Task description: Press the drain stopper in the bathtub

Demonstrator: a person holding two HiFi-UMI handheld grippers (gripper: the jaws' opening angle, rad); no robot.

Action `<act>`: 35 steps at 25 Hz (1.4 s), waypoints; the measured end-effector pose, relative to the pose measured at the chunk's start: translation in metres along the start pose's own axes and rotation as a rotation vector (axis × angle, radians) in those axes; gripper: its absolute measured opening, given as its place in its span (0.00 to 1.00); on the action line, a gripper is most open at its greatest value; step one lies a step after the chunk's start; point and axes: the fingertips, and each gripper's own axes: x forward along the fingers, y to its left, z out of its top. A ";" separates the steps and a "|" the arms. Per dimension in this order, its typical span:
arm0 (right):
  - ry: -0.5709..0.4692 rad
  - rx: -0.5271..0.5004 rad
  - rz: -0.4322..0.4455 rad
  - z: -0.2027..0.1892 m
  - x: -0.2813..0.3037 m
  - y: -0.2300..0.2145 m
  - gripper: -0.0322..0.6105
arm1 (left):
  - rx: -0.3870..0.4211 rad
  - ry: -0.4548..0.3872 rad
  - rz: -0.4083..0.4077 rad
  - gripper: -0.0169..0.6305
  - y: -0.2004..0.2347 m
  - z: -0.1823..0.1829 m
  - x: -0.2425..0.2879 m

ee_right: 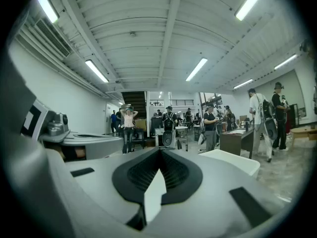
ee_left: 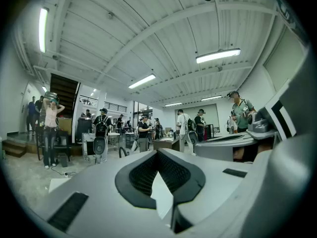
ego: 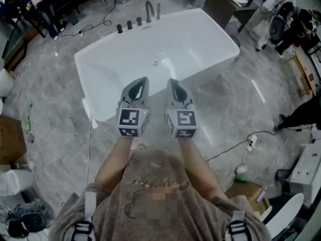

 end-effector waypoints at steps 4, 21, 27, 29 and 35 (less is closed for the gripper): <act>-0.014 0.003 0.004 0.005 0.001 -0.009 0.05 | 0.004 0.001 0.006 0.03 -0.006 0.003 0.007; -0.015 -0.003 0.081 -0.009 0.007 -0.027 0.05 | 0.012 0.029 0.085 0.03 -0.003 -0.017 0.014; -0.010 -0.014 0.070 -0.019 0.026 -0.055 0.05 | 0.026 0.010 0.064 0.03 -0.007 -0.016 0.051; -0.009 -0.008 0.067 -0.020 0.037 -0.068 0.05 | 0.030 0.006 0.055 0.03 -0.008 -0.017 0.069; 0.000 -0.016 0.073 -0.014 0.081 -0.099 0.05 | 0.018 0.002 0.049 0.03 0.002 -0.015 0.126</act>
